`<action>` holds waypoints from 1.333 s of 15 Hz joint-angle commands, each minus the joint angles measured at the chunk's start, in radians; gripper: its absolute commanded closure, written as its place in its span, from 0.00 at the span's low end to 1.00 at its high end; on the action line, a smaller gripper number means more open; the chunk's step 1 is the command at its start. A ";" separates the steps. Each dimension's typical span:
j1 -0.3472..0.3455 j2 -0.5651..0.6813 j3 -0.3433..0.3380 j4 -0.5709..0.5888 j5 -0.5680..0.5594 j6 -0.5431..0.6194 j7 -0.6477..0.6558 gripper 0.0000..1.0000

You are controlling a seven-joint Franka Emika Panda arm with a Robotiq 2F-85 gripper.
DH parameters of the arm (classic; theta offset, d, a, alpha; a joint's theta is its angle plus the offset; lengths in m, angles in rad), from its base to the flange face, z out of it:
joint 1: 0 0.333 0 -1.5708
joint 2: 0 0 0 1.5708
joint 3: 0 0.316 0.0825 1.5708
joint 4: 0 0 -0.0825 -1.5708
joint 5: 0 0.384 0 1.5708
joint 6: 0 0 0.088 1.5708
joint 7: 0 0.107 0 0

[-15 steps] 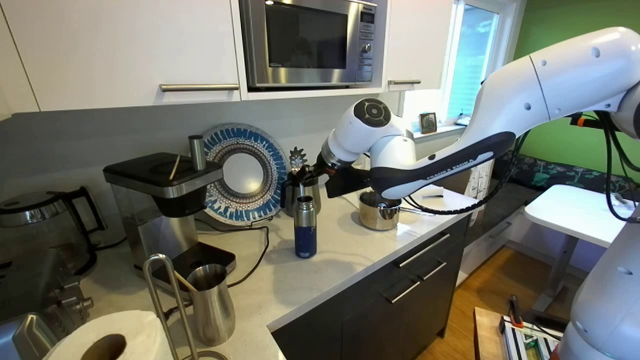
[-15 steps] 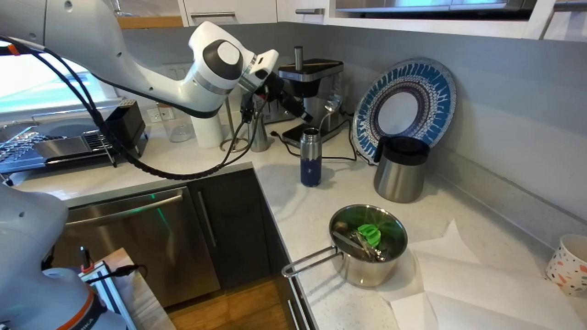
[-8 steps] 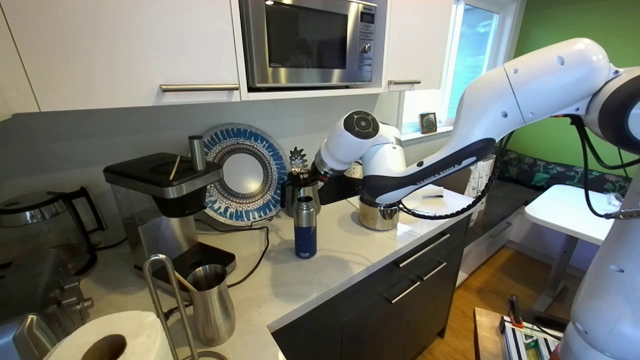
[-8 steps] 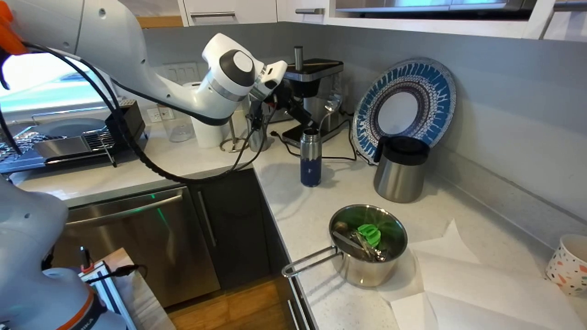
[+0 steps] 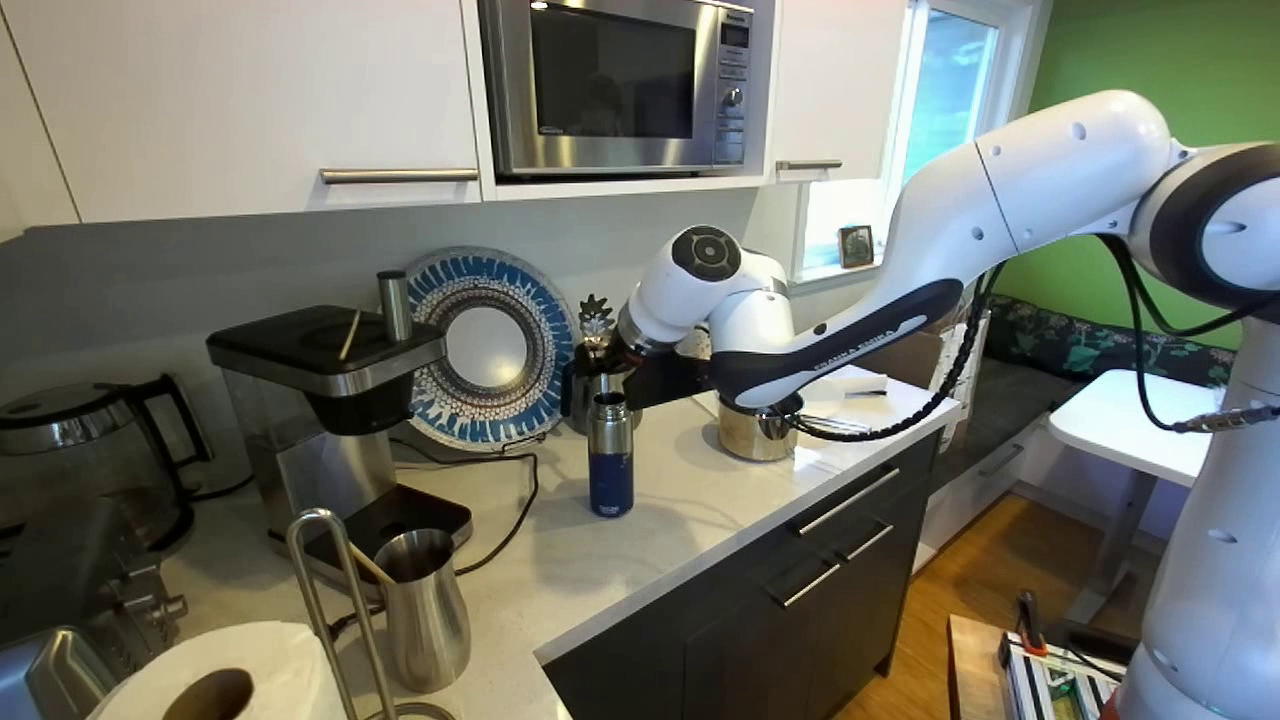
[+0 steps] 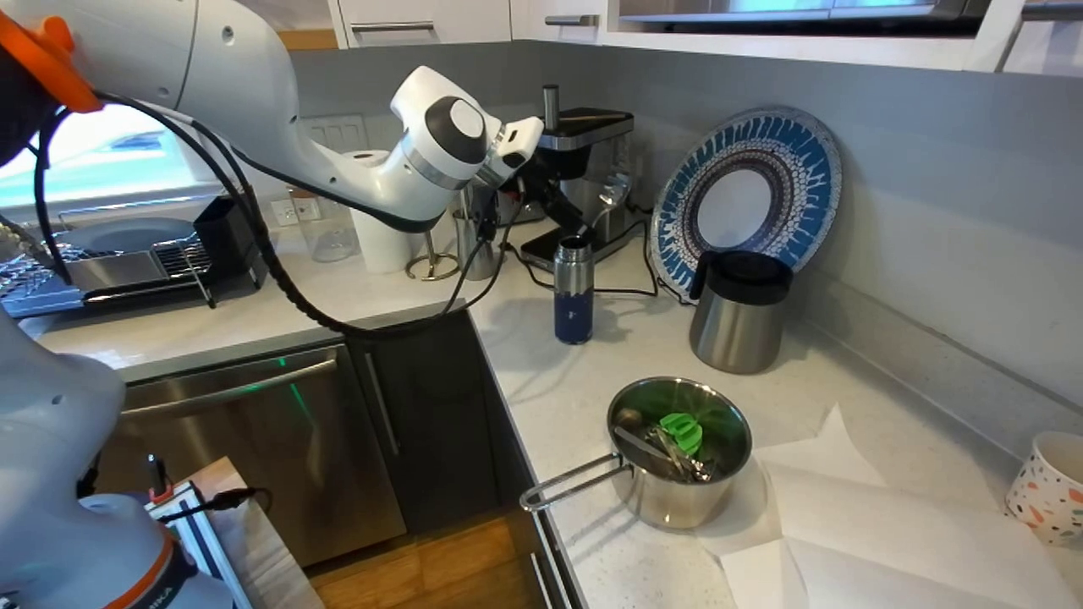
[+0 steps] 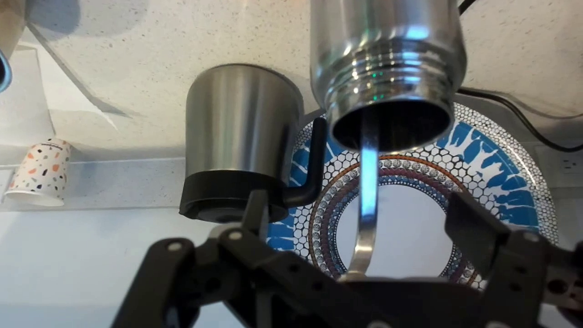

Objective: Put the silver ladle on the counter

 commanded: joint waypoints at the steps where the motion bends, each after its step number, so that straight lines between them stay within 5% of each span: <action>1: 0.010 0.032 0.001 0.037 -0.037 -0.032 0.044 0.17; 2: 0.011 0.036 0.000 0.042 -0.046 -0.033 0.050 0.34; 5: 0.012 0.047 -0.002 0.054 -0.074 -0.037 0.070 0.58; 11: 0.014 0.068 -0.001 0.064 -0.099 -0.029 0.089 0.39; 13: 0.015 0.072 -0.001 0.069 -0.105 -0.030 0.093 0.50; 17: 0.018 0.075 0.000 0.073 -0.101 -0.034 0.091 0.89; 20: 0.022 0.068 0.002 0.072 -0.094 -0.044 0.084 1.00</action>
